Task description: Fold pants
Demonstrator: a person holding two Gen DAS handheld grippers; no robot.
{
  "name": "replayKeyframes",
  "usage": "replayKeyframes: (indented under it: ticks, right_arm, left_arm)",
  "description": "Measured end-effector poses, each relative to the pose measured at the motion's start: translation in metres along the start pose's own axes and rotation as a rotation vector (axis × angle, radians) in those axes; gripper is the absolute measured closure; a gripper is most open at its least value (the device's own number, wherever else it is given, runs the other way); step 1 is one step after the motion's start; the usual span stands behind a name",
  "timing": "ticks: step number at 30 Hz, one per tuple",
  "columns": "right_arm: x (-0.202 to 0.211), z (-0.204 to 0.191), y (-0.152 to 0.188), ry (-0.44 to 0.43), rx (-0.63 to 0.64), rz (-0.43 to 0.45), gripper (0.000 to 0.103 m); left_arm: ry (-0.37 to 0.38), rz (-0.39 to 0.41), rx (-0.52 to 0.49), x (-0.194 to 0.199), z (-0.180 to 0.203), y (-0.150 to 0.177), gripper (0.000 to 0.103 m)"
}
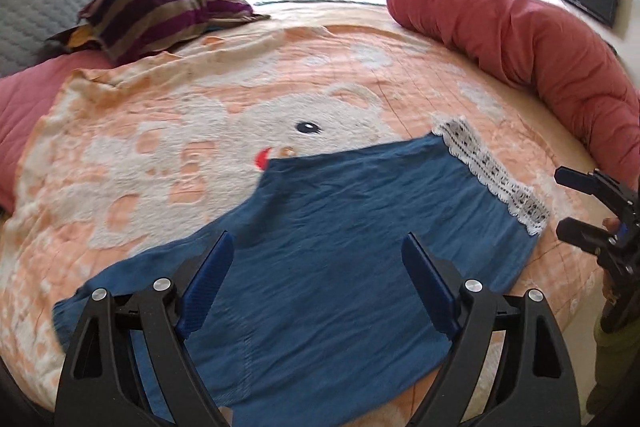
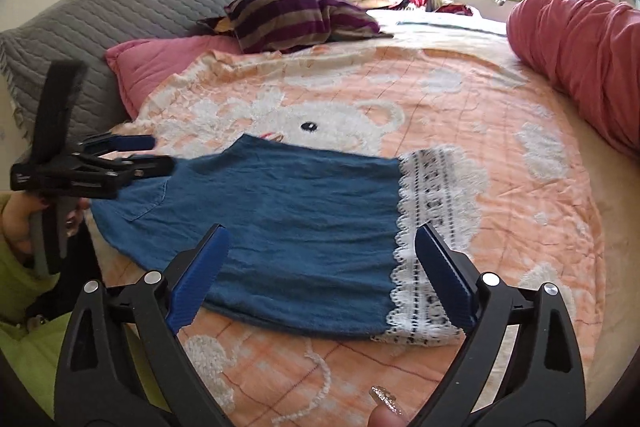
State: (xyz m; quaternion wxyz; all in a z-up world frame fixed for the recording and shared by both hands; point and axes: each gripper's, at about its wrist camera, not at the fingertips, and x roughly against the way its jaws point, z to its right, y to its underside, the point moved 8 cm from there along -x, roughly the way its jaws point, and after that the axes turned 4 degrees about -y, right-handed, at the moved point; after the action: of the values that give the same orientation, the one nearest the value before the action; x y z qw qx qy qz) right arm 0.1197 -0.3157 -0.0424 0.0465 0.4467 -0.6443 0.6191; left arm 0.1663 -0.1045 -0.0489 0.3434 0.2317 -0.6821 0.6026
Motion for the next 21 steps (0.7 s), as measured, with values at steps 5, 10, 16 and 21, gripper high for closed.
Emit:
replayKeyframes:
  ticks: [5, 10, 16, 21]
  right_arm:
    - [-0.023, 0.000, 0.011, -0.001, -0.005, -0.054, 0.015]
    - [-0.044, 0.006, 0.027, 0.004, -0.028, -0.118, 0.015]
    - [-0.066, 0.013, 0.051, 0.039, -0.032, -0.199, 0.014]
    - [-0.043, 0.014, 0.037, 0.020, -0.055, -0.125, 0.014]
  left_arm:
    - [0.030, -0.052, -0.024, -0.030, 0.016, 0.014, 0.018]
    - [0.023, -0.101, -0.029, -0.052, 0.014, 0.035, 0.018]
    - [0.038, -0.123, 0.011, -0.066, 0.007, 0.052, 0.016]
    - [0.067, -0.119, 0.039, -0.057, 0.009, 0.048, 0.014]
